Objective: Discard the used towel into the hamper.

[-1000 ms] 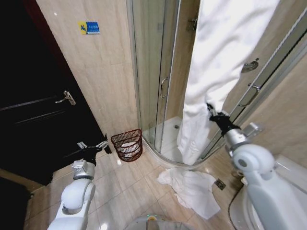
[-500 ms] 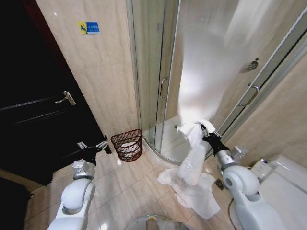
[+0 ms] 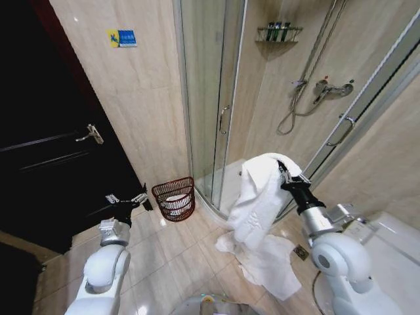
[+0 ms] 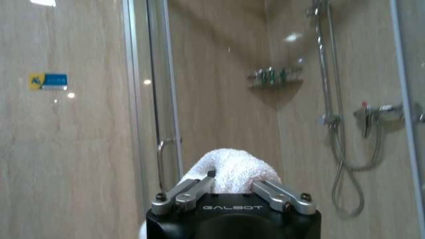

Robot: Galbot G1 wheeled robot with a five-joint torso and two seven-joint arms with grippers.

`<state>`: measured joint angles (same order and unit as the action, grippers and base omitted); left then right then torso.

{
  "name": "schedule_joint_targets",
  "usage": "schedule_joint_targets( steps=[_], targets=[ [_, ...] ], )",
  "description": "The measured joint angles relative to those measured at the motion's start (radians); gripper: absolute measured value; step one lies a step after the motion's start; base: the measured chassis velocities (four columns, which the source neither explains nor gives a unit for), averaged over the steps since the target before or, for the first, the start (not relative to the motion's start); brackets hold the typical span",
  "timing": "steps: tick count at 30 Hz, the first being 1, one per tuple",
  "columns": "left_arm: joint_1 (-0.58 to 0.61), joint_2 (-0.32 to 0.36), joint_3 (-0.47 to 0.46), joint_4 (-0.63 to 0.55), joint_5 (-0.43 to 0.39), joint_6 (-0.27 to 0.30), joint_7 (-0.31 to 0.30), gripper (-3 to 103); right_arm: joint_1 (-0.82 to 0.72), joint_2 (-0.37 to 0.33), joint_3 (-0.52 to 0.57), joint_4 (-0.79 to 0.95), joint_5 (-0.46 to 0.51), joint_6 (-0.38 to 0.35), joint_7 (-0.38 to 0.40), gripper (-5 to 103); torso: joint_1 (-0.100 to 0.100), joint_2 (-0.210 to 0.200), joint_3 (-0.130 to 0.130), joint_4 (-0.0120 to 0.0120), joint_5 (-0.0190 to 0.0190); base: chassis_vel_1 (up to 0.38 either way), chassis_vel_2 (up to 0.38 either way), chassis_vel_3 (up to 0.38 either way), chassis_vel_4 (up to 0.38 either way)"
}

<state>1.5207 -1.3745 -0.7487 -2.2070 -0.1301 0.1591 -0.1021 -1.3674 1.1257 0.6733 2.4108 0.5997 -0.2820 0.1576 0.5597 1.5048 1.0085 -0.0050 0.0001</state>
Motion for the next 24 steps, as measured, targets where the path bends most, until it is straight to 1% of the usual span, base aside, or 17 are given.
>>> schedule_joint_targets(
  steps=[4,5,7,9,10,12,13,16,17,20,22,24],
  targets=[
    [0.0,0.0,0.0,0.0,0.0,0.0,0.0,100,0.004,-0.025,0.079,0.067,0.034,-0.008,0.014,5,0.0,0.0,0.0,0.0,-0.0002,0.0,0.0,0.0,0.0],
    [0.0,0.0,0.0,0.0,0.0,0.0,0.0,100,0.004,-0.025,0.079,0.067,0.034,-0.008,0.014,5,0.0,0.0,0.0,0.0,-0.0002,0.0,0.0,0.0,0.0],
    [0.0,0.0,0.0,0.0,0.0,0.0,0.0,100,-0.003,-0.044,0.144,0.092,0.066,-0.018,0.018,5,0.0,0.0,0.0,-0.0001,-0.0004,0.0,0.0,0.0,0.0],
    [0.0,0.0,0.0,0.0,0.0,0.0,0.0,100,-0.014,-0.06,0.192,0.094,0.093,-0.018,0.028,5,0.0,0.0,0.0,-0.0001,0.0,0.0,0.0,0.0,0.0],
    [0.0,0.0,0.0,0.0,0.0,0.0,0.0,100,-0.014,-0.06,0.192,0.094,0.093,-0.018,0.028,5,0.0,0.0,0.0,-0.0001,0.0,0.0,0.0,0.0,0.0],
    [0.0,0.0,0.0,0.0,0.0,0.0,0.0,100,-0.024,-0.083,0.237,0.094,0.13,-0.015,0.045,5,0.0,0.0,0.0,-0.0002,0.0,0.0,0.0,0.0,0.0],
    [0.0,0.0,0.0,0.0,0.0,0.0,0.0,100,-0.024,-0.083,0.237,0.094,0.13,-0.015,0.045,5,0.0,0.0,0.0,-0.0002,0.0,0.0,0.0,0.0,0.0],
    [0.0,0.0,0.0,0.0,0.0,0.0,0.0,100,-0.026,-0.124,0.284,0.094,0.168,-0.02,0.054,5,0.0,0.0,0.0,-0.0001,0.0001,0.0,0.0,0.0,0.0],
    [0.0,0.0,0.0,0.0,0.0,0.0,0.0,100,-0.026,-0.124,0.284,0.094,0.168,-0.02,0.054,5,0.0,0.0,0.0,-0.0001,0.0001,0.0,0.0,0.0,0.0],
    [0.0,0.0,0.0,0.0,0.0,0.0,0.0,100,-0.022,-0.157,0.309,0.094,0.202,-0.039,0.07,5,0.0,0.0,0.0,-0.0001,-0.0003,0.0,0.0,0.0,0.0],
    [0.0,0.0,0.0,0.0,0.0,0.0,0.0,100,-0.024,-0.156,0.31,0.094,0.211,-0.047,0.075,5,0.0,0.0,0.0,0.0,0.0001,0.0,0.0,0.0,0.0],
    [0.0,0.0,0.0,0.0,0.0,0.0,0.0,100,-0.035,-0.134,0.301,0.093,0.207,-0.052,0.075,5,0.0,0.0,0.0,-0.0001,-0.0001,0.0,0.0,0.0,0.0]
  ],
)
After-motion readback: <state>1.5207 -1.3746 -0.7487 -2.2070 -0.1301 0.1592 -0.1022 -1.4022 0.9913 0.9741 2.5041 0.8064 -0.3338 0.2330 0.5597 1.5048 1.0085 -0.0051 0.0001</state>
